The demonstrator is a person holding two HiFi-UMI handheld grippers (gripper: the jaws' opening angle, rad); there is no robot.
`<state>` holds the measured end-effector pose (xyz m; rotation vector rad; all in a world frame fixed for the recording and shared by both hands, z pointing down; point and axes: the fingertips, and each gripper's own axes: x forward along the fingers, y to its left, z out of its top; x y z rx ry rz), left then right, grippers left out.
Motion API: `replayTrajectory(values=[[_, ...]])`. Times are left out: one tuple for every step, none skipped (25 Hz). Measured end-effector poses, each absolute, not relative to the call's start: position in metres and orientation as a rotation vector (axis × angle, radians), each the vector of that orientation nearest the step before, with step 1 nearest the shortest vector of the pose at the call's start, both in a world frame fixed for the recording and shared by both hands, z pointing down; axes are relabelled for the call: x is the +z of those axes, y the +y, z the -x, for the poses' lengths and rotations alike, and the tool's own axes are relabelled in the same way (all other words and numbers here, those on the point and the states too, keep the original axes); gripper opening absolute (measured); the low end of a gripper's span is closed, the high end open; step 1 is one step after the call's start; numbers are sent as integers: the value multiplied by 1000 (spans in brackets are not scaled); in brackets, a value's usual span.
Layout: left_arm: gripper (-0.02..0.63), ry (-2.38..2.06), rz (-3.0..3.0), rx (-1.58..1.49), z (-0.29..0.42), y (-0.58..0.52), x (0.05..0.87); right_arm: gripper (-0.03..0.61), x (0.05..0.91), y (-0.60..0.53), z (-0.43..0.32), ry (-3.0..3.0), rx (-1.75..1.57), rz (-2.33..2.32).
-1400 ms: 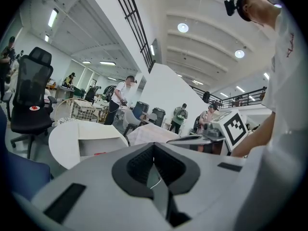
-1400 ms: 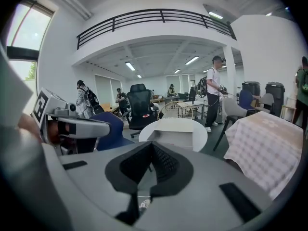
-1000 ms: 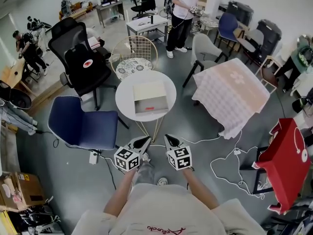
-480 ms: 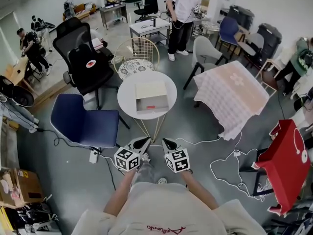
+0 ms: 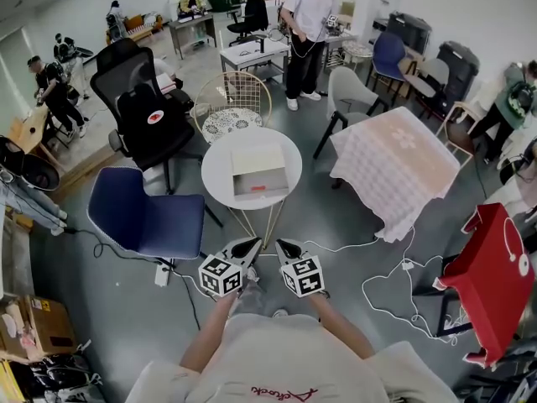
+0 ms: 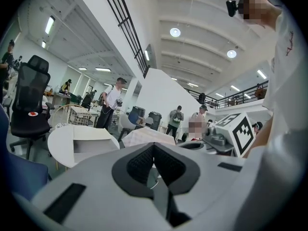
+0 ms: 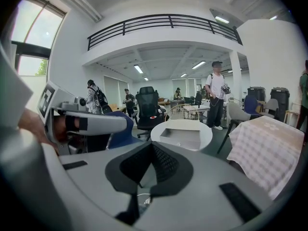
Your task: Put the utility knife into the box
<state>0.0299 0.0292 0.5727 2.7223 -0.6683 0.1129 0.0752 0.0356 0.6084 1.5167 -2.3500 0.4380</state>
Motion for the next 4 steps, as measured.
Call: replayTrajectory(values=[[11,-665,-2728,111,-32,30,573,16,609,35,-76,-2353,437,-1518],[11,-663,-2733,112,-33,31,573,17,609,35,-76,-2355,435,-1518],[11,-661,-2737,113,-34,32,573,17,609,35,-76,-2358,432,-1516],[11,-660,-2741,115,-35,32,573,16,610,35,-76,-2360,429,-1515]])
